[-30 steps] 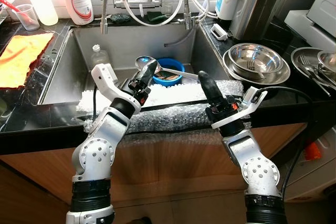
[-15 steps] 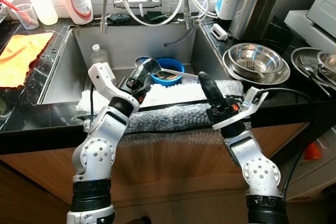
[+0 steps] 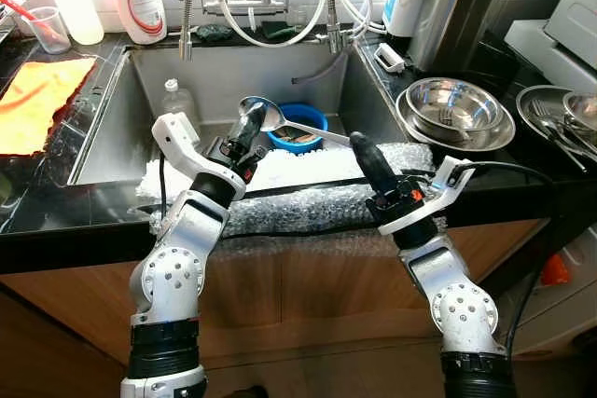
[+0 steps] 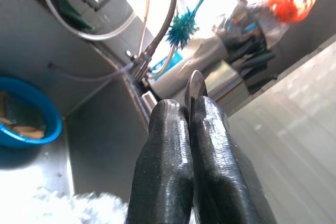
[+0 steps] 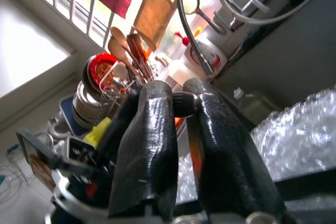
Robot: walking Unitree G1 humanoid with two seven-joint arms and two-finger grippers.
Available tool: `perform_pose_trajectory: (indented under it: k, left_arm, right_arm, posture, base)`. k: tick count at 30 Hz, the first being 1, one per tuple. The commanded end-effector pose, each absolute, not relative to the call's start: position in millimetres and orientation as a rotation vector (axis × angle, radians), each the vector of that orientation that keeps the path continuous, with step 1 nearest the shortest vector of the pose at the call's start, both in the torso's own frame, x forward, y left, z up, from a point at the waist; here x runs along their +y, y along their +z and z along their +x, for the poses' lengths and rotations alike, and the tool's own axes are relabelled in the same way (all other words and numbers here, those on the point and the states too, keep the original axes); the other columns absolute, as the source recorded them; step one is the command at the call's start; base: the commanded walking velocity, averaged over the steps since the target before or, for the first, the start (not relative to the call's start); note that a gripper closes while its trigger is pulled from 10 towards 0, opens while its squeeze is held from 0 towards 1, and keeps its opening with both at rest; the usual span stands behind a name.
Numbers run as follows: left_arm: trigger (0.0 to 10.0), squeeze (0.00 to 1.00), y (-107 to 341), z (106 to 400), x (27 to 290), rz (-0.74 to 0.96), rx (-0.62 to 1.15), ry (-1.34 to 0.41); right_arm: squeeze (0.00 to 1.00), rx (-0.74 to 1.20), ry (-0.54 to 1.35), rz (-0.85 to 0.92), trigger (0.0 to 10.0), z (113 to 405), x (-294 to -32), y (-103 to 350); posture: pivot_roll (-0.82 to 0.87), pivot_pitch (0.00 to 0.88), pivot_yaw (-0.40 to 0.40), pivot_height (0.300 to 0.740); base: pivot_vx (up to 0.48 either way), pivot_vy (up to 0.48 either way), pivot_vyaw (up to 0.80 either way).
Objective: Kitchen organization
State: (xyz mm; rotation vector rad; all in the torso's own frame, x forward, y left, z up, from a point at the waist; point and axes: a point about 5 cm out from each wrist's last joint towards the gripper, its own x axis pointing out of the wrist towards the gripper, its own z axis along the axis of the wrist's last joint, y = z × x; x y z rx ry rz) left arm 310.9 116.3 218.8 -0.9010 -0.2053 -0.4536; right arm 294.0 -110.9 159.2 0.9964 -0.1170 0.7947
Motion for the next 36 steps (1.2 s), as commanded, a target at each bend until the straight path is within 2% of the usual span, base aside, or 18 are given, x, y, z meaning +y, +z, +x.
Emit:
perform_pose_trajectory:
  k: [1,8,9,13,19,21,23,24,25,26,27,29,30,34,36]
  left_arm:
    - [0.0,0.00,229,311,114,-0.920,-0.238,-0.468]
    - [0.0,0.00,232,313,124,-0.971,-0.267,-0.418]
    - [0.0,0.00,232,313,127,-0.998,-0.276,-0.398]
    - [0.0,0.00,237,317,140,-1.091,-0.323,-0.321]
    - [0.0,0.00,239,322,160,-1.078,-0.381,-0.196]
    - [0.0,0.00,242,324,178,-0.998,-0.422,-0.047]
    - [0.0,0.00,246,326,185,-0.864,-0.445,0.024]
    - [0.6,0.00,247,326,187,-0.793,-0.451,0.043]
    - [3.5,0.00,250,327,189,-0.674,-0.460,0.068]
    - [4.8,0.00,251,327,190,-0.646,-0.463,0.072]
    - [10.0,0.00,251,327,190,-0.622,-0.469,0.070]
    - [10.0,0.00,252,326,189,-0.566,-0.481,0.066]
    - [10.0,0.00,252,325,189,-0.513,-0.487,0.067]
    - [10.0,0.00,251,327,184,-0.377,-0.497,0.089]
    - [10.0,0.00,250,333,176,-0.184,-0.501,0.080]
  right_arm:
    - [1.00,-0.093,0.866,0.973,10.0,292,-97,164]
    - [0.99,-0.081,0.830,0.946,10.0,294,-99,161]
    - [0.00,-0.074,0.816,0.937,10.0,295,-100,160]
    - [0.00,-0.067,0.800,0.927,10.0,297,-101,159]
    - [0.00,-0.063,0.778,0.885,10.0,298,-105,159]
    - [0.00,-0.080,0.706,0.784,10.0,302,-110,163]
    - [0.00,-0.105,0.640,0.655,10.0,305,-114,168]
    - [0.00,-0.118,0.607,0.590,10.0,306,-116,170]
    - [0.00,-0.145,0.560,0.483,10.0,307,-120,175]
    - [0.00,-0.153,0.550,0.449,10.0,307,-121,177]
    - [0.00,-0.177,0.527,0.409,10.0,307,-123,181]
    - [0.00,-0.223,0.490,0.354,10.0,305,-128,189]
    - [0.00,-0.254,0.487,0.267,10.0,303,-129,194]
    - [0.00,-0.306,0.461,0.204,10.0,295,-128,201]
    - [0.00,-0.327,0.411,0.150,10.0,290,-127,200]
  posture:
    - [0.00,0.021,-0.027,0.740]
    - [0.00,0.043,-0.032,0.740]
    - [0.00,0.041,-0.032,0.740]
    - [-0.01,0.046,-0.033,0.740]
    - [-0.01,0.051,-0.031,0.740]
    - [-0.02,0.048,-0.029,0.740]
    - [-0.02,0.048,-0.030,0.740]
    - [-0.02,0.045,-0.030,0.740]
    - [-0.03,0.046,-0.030,0.740]
    - [-0.03,0.051,-0.029,0.740]
    - [-0.03,0.054,-0.028,0.740]
    - [-0.03,0.050,-0.026,0.740]
    - [-0.04,0.048,-0.024,0.740]
    - [-0.04,0.049,-0.021,0.740]
    - [-0.04,0.045,-0.024,0.740]
  base:
    - [0.000,0.000,0.00]
    - [0.000,0.000,0.00]
    - [0.000,0.000,0.00]
    - [0.000,0.000,0.00]
    - [0.000,0.000,0.00]
    - [0.000,0.000,0.00]
    - [0.000,0.000,0.00]
    - [0.000,0.000,0.00]
    - [0.000,0.000,0.00]
    - [0.000,0.000,0.00]
    - [0.000,0.000,0.00]
    - [0.000,0.000,0.00]
    - [0.000,0.000,0.00]
    - [0.000,0.000,0.00]
    - [0.000,0.000,0.00]
